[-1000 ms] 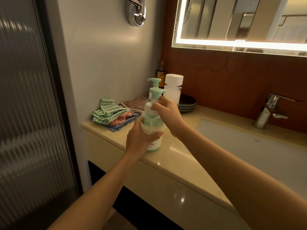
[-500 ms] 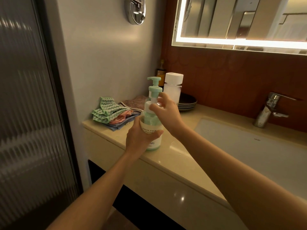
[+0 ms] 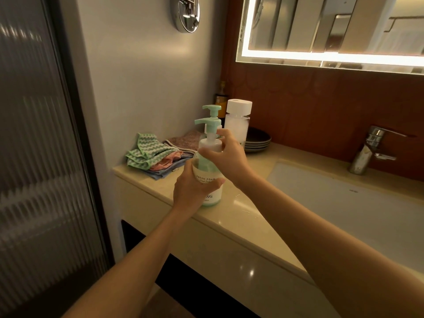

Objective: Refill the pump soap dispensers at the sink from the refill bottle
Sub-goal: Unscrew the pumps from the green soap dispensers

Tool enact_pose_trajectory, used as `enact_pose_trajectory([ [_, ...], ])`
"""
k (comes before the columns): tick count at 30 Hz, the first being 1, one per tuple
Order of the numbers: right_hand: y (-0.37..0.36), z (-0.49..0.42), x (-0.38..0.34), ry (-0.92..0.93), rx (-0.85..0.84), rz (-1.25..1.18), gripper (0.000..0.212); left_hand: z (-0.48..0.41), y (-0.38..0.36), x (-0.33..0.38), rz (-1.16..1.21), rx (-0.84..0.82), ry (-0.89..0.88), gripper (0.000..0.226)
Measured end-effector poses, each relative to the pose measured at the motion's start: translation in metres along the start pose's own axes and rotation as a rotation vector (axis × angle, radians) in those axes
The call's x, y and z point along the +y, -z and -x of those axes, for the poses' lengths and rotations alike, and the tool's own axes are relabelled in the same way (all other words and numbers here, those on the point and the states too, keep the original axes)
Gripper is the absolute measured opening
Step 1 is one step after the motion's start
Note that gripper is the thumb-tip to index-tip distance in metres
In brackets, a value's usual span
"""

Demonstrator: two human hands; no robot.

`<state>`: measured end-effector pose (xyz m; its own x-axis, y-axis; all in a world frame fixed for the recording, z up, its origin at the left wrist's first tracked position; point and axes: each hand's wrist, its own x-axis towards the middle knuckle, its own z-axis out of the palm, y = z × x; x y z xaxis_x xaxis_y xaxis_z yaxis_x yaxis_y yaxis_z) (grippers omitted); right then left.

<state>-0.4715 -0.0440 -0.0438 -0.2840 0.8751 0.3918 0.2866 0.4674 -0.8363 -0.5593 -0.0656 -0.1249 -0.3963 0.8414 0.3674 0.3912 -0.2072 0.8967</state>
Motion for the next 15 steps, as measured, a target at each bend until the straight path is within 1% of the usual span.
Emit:
enact_pose_trajectory([
  [2,0.001,0.000,0.000,0.035,0.040,0.011,0.057,0.001,0.000,-0.001,0.000,0.002,-0.002,0.064],
  [4,0.007,-0.001,-0.004,0.081,0.094,-0.037,0.053,0.001,-0.001,-0.002,0.002,0.011,-0.008,0.061],
  [7,0.022,-0.009,-0.014,0.093,0.195,-0.156,0.039,-0.001,0.000,-0.005,0.017,0.007,-0.025,0.069],
  [9,0.039,-0.016,-0.018,0.094,0.287,-0.199,0.033,-0.003,0.000,-0.007,0.028,-0.009,-0.034,0.071],
  [12,0.069,-0.021,-0.017,0.098,0.475,-0.233,0.032,-0.007,0.003,-0.008,0.039,-0.019,-0.048,0.062],
  [15,0.094,-0.019,-0.001,-0.006,0.635,-0.352,0.036,-0.014,0.007,-0.011,0.052,-0.021,-0.052,0.062],
])
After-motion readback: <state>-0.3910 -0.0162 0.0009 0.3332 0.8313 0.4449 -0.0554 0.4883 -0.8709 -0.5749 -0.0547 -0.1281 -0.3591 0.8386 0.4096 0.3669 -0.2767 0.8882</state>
